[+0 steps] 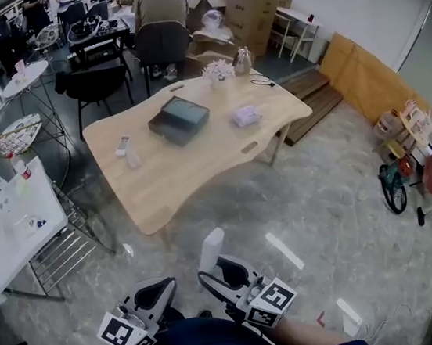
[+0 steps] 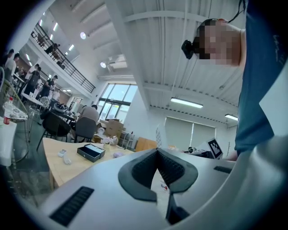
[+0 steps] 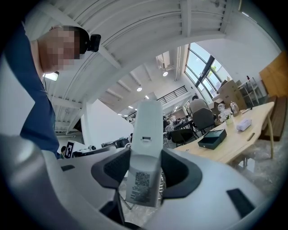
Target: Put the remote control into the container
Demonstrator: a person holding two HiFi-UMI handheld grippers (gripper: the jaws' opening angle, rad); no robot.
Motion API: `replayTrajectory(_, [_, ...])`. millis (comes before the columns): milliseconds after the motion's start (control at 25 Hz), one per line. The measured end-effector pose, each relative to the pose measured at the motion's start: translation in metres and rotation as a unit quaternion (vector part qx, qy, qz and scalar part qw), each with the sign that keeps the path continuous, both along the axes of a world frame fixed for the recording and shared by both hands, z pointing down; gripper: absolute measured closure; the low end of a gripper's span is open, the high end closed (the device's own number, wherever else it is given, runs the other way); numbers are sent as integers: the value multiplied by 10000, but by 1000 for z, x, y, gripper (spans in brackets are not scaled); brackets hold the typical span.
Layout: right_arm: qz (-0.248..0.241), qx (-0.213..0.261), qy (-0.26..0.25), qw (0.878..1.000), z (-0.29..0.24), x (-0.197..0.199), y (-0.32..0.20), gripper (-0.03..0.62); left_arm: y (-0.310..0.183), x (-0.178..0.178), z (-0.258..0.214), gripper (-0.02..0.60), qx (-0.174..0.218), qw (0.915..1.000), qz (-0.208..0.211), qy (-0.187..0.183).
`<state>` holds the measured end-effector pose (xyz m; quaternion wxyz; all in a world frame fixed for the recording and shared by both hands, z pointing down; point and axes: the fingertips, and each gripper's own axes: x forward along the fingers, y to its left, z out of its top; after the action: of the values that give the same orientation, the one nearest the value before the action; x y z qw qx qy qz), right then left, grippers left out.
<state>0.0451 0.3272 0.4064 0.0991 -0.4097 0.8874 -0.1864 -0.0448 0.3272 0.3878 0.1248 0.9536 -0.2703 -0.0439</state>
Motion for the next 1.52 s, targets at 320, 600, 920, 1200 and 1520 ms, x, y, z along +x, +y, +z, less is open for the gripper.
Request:
replayTrajectory(320, [92, -51, 98, 9999, 10, 10, -44, 368, -45, 10, 2, 577, 164, 9997, 160, -48])
replayTrajectory(600, [278, -27, 199, 9994, 13, 4, -112, 370, -116, 13, 5, 574, 231, 9984, 509, -25])
replayTrajectory(920, [487, -97, 247, 9985, 15, -25, -214, 370, -226, -11, -5, 572, 405, 9957, 827, 74])
replayTrajectory(1200, [595, -55, 322, 9977, 7, -59, -293, 370, -301, -41, -4, 572, 393, 9938, 1041, 32])
replayTrajectory(1520, [590, -110, 380, 9975, 9, -65, -343, 372, -343, -55, -5, 572, 520, 9938, 978, 29])
